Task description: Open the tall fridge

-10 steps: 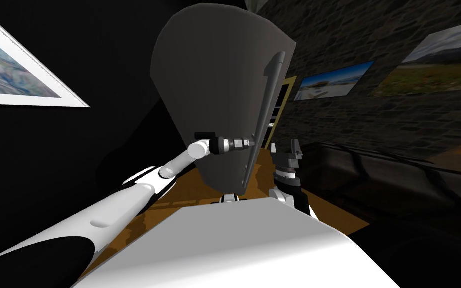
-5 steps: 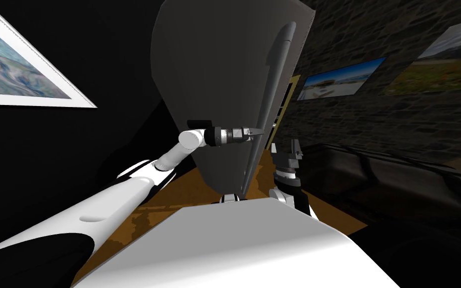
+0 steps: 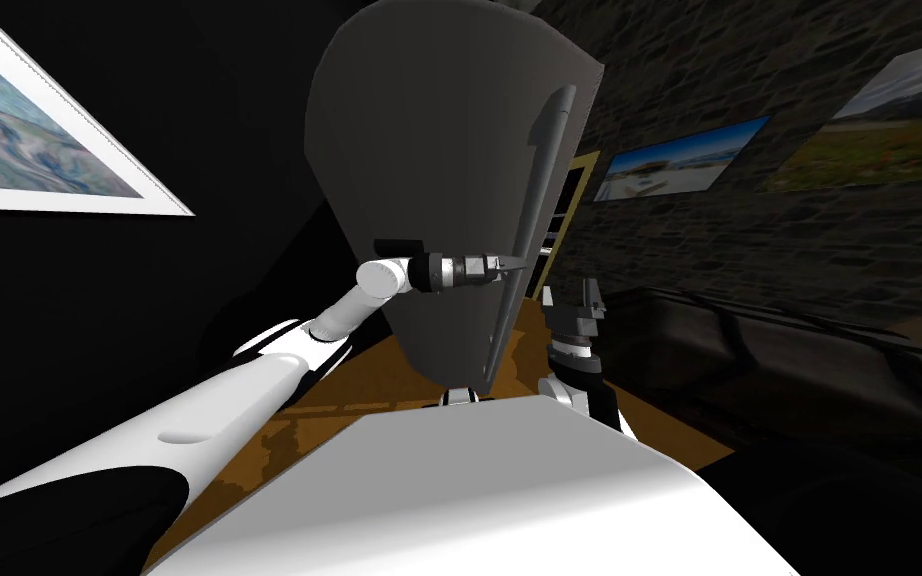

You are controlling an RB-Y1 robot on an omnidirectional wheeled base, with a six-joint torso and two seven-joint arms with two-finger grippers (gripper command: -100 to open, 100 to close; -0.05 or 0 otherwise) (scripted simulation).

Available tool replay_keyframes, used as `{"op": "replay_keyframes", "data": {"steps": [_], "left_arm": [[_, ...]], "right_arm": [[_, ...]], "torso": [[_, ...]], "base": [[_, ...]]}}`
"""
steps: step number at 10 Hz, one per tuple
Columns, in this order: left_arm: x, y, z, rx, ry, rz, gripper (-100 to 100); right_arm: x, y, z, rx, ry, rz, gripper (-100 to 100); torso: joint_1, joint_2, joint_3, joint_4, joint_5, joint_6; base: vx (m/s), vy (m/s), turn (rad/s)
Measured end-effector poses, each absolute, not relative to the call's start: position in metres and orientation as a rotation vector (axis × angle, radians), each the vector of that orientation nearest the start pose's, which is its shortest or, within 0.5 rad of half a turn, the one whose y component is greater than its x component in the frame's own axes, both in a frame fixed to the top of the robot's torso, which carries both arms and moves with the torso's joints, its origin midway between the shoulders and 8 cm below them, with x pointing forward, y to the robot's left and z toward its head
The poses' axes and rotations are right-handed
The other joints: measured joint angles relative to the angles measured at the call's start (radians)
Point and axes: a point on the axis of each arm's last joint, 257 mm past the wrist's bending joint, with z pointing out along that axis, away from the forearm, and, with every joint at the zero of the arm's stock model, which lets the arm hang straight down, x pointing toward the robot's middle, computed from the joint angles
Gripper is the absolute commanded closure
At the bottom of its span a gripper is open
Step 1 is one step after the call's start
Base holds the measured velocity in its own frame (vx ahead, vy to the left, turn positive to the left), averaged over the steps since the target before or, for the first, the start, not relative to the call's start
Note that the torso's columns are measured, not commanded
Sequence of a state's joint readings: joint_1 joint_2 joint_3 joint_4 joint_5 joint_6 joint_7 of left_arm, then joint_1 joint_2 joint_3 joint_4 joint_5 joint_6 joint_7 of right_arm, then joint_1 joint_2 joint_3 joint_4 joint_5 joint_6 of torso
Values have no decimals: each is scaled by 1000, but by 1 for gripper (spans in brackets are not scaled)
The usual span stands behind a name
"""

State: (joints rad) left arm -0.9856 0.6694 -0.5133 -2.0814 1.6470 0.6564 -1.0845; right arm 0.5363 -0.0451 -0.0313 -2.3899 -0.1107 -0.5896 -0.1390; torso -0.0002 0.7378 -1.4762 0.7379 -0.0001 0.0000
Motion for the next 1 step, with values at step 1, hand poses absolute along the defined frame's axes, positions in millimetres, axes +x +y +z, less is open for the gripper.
{"op": "replay_keyframes", "data": {"steps": [1], "left_arm": [[316,-129,123,788,1719,-1630,0]], "right_arm": [[298,-291,77,591,435,1502,0]], "torso": [[0,0,0,0,0,0]], "base": [[0,0,0]]}}
